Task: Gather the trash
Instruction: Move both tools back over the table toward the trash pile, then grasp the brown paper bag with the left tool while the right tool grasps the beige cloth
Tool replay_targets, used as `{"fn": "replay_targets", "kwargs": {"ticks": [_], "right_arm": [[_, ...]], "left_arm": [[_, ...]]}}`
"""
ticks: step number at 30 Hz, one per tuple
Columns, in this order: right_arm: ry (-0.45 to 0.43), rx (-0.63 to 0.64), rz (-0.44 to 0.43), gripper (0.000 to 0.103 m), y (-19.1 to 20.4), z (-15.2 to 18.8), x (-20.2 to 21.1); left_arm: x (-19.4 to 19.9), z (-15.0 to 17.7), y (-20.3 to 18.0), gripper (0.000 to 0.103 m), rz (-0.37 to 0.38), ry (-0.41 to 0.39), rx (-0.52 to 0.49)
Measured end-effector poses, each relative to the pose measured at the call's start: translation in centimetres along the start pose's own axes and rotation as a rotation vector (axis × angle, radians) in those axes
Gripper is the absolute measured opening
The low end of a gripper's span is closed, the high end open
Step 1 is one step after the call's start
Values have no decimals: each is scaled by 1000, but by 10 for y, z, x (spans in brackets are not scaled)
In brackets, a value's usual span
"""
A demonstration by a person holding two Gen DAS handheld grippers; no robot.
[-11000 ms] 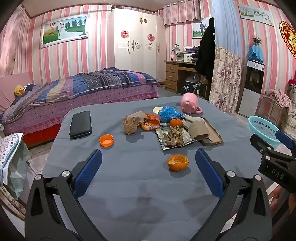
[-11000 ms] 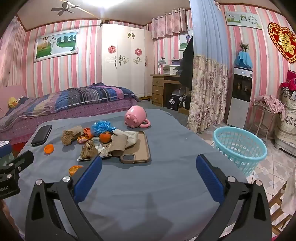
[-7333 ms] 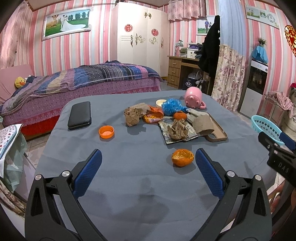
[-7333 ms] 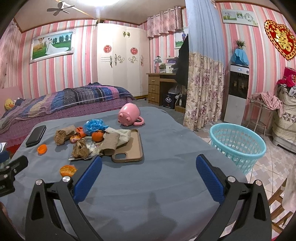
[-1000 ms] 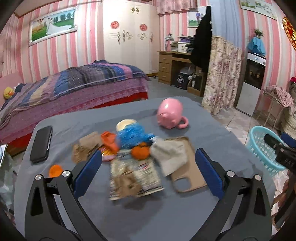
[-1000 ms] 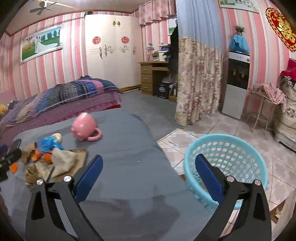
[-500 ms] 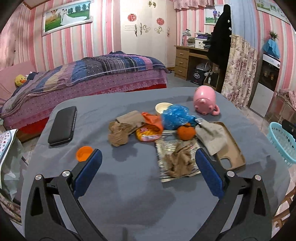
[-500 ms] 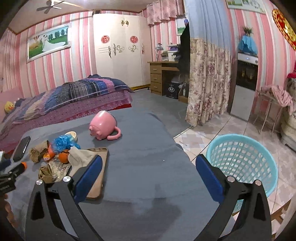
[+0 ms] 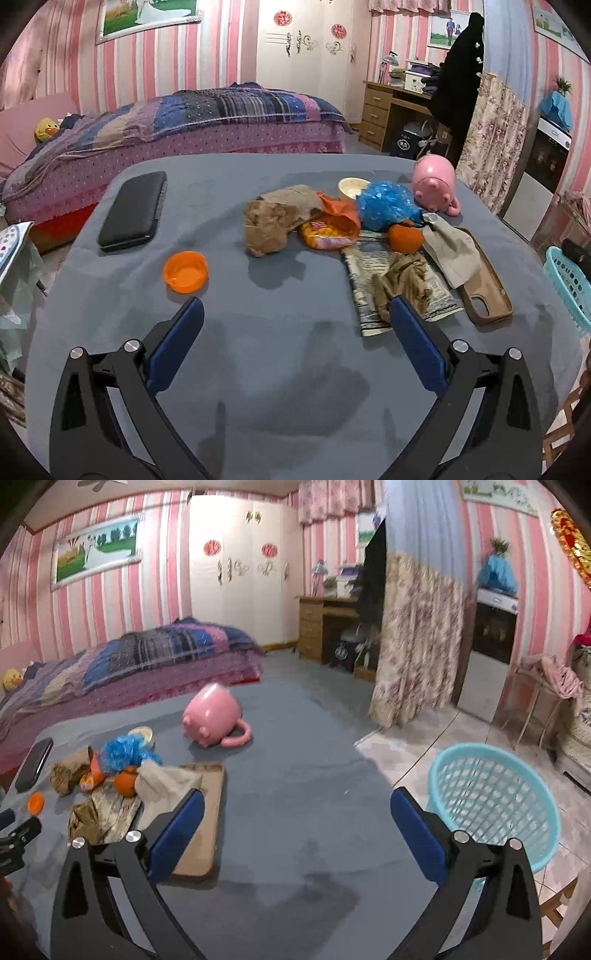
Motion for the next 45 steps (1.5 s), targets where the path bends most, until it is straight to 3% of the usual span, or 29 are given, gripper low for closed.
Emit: {"fn": "replay_targets", "kwargs": {"ticks": [10, 13, 15, 18, 23, 32, 33, 34, 38, 45], "right_arm": [[94, 14, -26, 99, 10, 15, -32], [112, 33, -37, 98, 16, 16, -39], [118, 36, -63, 98, 22, 16, -42], [123, 54, -97, 98, 36, 15, -46], [146, 119, -137, 97, 71, 18, -60], [231, 183, -185, 76, 107, 31, -93], [223, 183, -196, 62, 107, 29, -91], [231, 180, -232, 25, 107, 29, -91], [241, 168, -245, 11, 95, 28, -88], [172, 104, -240, 8, 55, 9, -61]], "left_arm": [[-31, -13, -58, 95, 122, 44, -104], [-41, -11, -66, 72, 178, 85, -120], [-46, -11, -67, 46, 198, 102, -120], [-45, -11, -64, 42, 226, 95, -112], [-24, -18, -46, 42, 137, 7, -158], [-25, -34, -1, 42, 19, -1, -137], [-25, -35, 0, 42, 16, -2, -136], [-24, -36, 0, 42, 13, -4, -133], [-22, -41, -4, 42, 0, -17, -129], [-15, -44, -15, 42, 4, -29, -126]]}}
Point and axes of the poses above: each gripper's, at about its wrist camera, not at the fingertips, and x roughly against the way its jaws point, y to its left, z to its underside, the point moved 3 cm from there along -x, roughly the way its jaws point, and after that the axes turned 6 degrees about -x, right-handed, at the moved point
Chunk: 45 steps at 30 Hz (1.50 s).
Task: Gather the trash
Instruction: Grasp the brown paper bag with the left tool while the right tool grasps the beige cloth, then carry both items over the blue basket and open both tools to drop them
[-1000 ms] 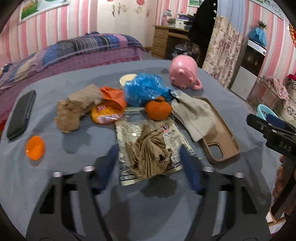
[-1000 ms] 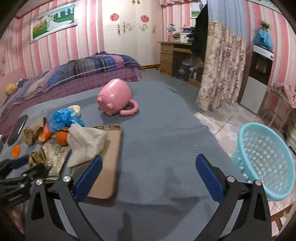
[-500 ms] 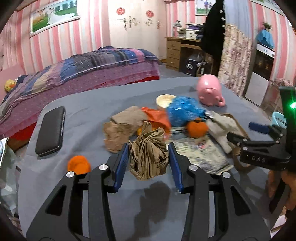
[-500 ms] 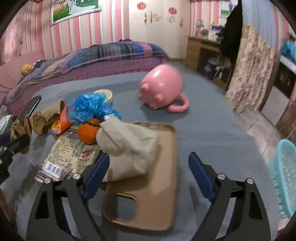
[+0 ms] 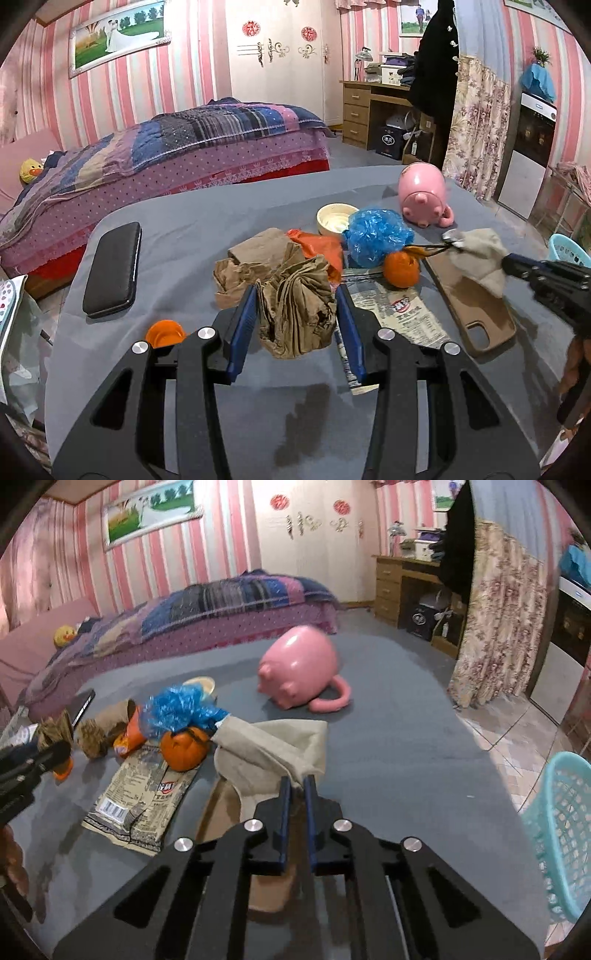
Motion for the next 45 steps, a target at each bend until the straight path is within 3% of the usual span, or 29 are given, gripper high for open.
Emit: {"fn": "replay_targets", "kwargs": {"ticks": [6, 18, 24, 33, 45], "right_arm": [[-63, -57, 45, 8, -42, -3, 39], [-97, -145, 118, 8, -100, -3, 65], [-152, -185, 203, 8, -140, -6, 92], [-224, -238, 403, 8, -231, 4, 135], [-216, -377, 537, 8, -324, 28, 161]], "left_arm": [[6, -5, -23, 42, 20, -9, -18], [14, -34, -77, 42, 72, -60, -58], [10, -57, -120, 42, 115, -89, -85], [4, -79, -205, 42, 217, -126, -133], [1, -96, -317, 42, 355, -164, -209]]}}
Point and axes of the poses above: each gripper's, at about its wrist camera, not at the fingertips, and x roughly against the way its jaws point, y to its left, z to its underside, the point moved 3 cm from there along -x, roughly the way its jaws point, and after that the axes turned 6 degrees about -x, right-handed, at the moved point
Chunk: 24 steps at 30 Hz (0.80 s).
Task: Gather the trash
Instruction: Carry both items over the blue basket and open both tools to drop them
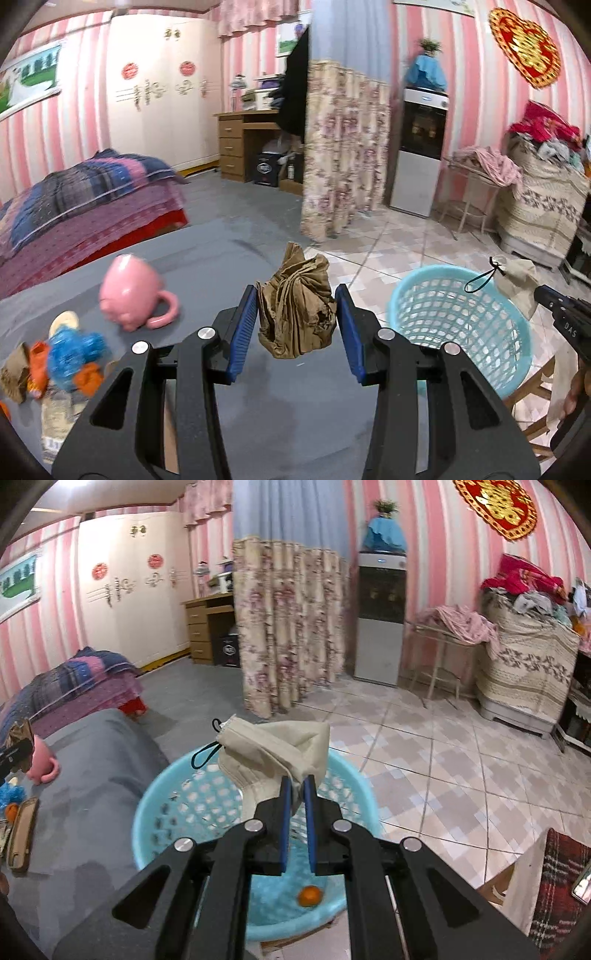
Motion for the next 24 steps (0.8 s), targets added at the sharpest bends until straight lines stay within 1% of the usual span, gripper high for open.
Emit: {"fn": "replay_targets", "kwargs": {"ticks": [5, 11, 15, 17, 19, 22, 23, 24], "right_arm": [[15, -70, 31, 8, -30, 0, -9], [33, -96, 54, 8, -44, 1, -21], [49, -101, 62, 8, -48, 2, -29], [55, -107, 64, 8, -50, 2, -32], [64, -117, 61, 8, -50, 3, -35], [76, -110, 65, 8, -47, 5, -37], [80, -107, 66, 8, -47, 6, -38], [83, -107, 65, 8, -46, 6, -38]], "left_arm": [[-17, -7, -46, 42, 58, -7, -64], [-35, -4, -90, 42, 146, -4, -123], [-55, -1, -111, 42, 177, 10, -147], [-66, -1, -116, 42, 207, 33, -138], [-76, -2, -122, 43, 225, 39, -131], [-87, -1, -128, 47, 246, 69, -155], [-91, 0, -128, 52, 234, 75, -163], [-94, -1, -128, 61, 225, 76, -166]]}}
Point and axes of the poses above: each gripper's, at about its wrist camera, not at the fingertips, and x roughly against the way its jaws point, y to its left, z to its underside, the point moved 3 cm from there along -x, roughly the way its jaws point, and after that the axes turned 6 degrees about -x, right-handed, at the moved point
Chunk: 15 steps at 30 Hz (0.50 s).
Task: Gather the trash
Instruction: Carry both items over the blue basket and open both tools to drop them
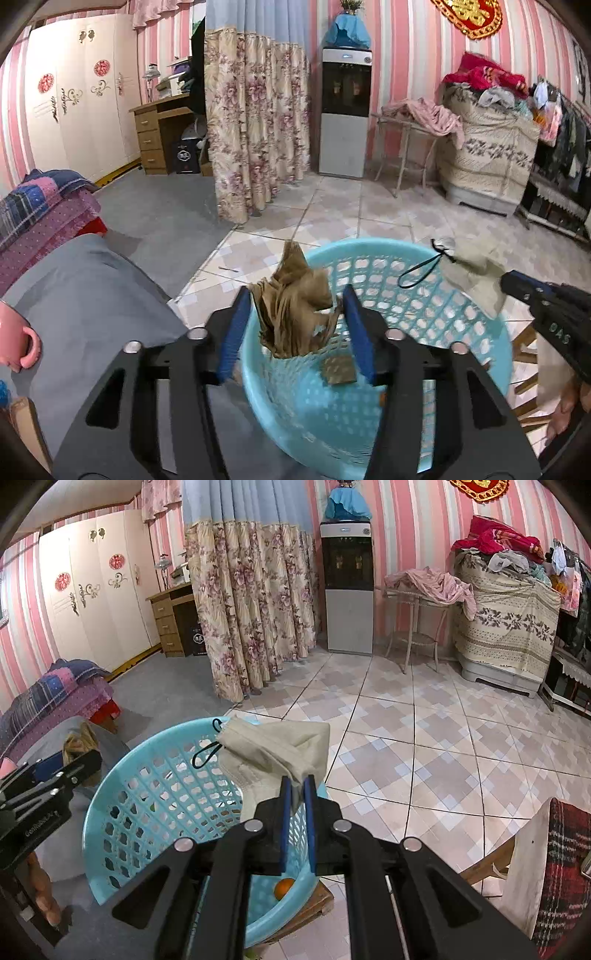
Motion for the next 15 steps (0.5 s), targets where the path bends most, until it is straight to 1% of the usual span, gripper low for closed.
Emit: {"fn": "replay_targets", "kwargs": {"ticks": [2, 5, 8, 15], "right_arm": [[5, -3, -2, 8, 1, -1, -1], [3, 0, -5, 8, 5, -1, -2], [5, 3, -13, 8, 13, 0, -3], [25, 9, -24, 8, 40, 6, -11]], "left_arm": [[1, 2, 6, 70, -22, -2, 7], [7, 0, 19, 75, -45, -14, 26], [19, -2, 35, 84, -83, -34, 51], [48, 2, 66, 88, -157, -56, 80]]}}
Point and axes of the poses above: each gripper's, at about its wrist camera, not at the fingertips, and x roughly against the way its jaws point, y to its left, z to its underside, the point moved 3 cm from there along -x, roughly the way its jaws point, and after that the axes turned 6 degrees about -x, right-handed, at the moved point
